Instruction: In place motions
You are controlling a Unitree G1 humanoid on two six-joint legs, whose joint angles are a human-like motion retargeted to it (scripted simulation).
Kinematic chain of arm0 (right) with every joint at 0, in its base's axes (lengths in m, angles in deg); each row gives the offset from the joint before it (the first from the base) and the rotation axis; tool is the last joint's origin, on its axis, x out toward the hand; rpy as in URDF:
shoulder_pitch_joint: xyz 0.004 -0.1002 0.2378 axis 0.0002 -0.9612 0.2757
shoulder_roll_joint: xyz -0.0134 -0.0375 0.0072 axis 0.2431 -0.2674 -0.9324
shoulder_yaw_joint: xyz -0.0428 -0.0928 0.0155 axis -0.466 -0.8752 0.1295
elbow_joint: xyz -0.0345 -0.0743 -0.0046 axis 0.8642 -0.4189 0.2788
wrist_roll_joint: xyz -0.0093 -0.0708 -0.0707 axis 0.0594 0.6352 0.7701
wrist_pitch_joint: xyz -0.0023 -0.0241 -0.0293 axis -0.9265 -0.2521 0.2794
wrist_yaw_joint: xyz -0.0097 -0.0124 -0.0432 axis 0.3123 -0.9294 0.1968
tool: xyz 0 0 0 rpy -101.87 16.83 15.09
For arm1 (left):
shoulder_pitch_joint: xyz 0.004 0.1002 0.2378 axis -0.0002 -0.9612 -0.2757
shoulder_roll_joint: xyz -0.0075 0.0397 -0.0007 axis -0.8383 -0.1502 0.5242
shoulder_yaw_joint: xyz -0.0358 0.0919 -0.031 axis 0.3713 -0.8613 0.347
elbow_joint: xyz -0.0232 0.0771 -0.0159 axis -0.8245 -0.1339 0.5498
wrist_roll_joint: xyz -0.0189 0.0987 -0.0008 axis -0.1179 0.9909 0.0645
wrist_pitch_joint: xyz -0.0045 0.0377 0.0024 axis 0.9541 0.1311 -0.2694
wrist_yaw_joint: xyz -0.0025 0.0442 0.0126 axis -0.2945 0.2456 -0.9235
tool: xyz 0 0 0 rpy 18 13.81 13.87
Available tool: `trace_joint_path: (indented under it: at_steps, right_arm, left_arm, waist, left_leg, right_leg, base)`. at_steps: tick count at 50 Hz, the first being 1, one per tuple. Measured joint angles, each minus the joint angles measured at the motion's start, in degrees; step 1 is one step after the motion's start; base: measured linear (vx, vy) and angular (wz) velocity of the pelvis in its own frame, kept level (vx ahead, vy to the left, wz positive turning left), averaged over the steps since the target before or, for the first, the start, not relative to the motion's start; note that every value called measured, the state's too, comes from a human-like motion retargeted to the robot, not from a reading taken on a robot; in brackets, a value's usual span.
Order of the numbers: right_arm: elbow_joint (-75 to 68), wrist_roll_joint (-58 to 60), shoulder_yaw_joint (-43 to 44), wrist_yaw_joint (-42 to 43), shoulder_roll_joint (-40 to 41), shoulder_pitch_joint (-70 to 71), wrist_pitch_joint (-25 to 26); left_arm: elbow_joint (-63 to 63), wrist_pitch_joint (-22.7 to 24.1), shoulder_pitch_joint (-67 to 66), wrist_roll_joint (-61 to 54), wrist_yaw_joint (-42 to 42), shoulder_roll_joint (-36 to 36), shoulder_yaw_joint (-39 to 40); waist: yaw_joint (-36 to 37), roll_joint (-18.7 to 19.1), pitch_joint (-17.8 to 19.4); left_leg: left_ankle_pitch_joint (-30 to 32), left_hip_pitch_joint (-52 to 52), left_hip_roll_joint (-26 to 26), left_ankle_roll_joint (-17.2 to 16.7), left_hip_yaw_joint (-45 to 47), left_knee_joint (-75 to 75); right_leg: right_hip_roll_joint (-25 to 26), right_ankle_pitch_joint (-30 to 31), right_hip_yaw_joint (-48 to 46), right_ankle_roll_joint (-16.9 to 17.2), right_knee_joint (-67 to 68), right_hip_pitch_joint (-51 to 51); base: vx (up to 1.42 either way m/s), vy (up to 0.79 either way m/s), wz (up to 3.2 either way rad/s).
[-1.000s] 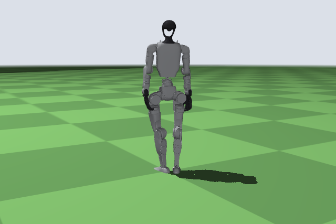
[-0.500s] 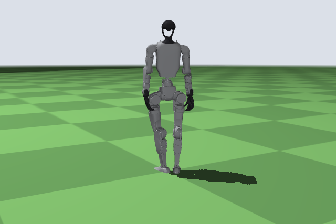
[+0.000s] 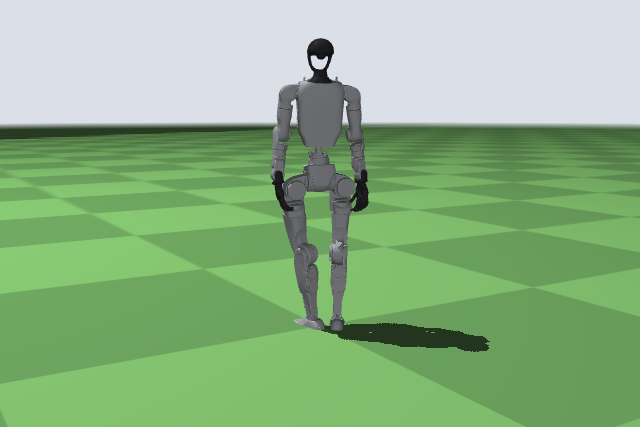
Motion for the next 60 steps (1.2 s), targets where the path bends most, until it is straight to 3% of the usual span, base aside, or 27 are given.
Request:
trace_joint_path:
  at_steps: [60]
  right_arm:
    - [-0.10, 0.32, -0.30, 0.02, 0.02, -0.03, 0.04]
  left_arm:
    - [-0.02, -0.03, -0.24, -0.76, 0.02, 0.06, 0.44]
  waist:
    - [-0.78, 0.26, -0.26]
  left_leg:
    - [0.00, -0.44, -0.09, 0.15, -0.44, 0.03]
  right_leg:
    - [-0.02, 0.24, -0.29, -0.08, 0.08, -0.44]
  base:
    - [0.00, 0.00, 0.00]
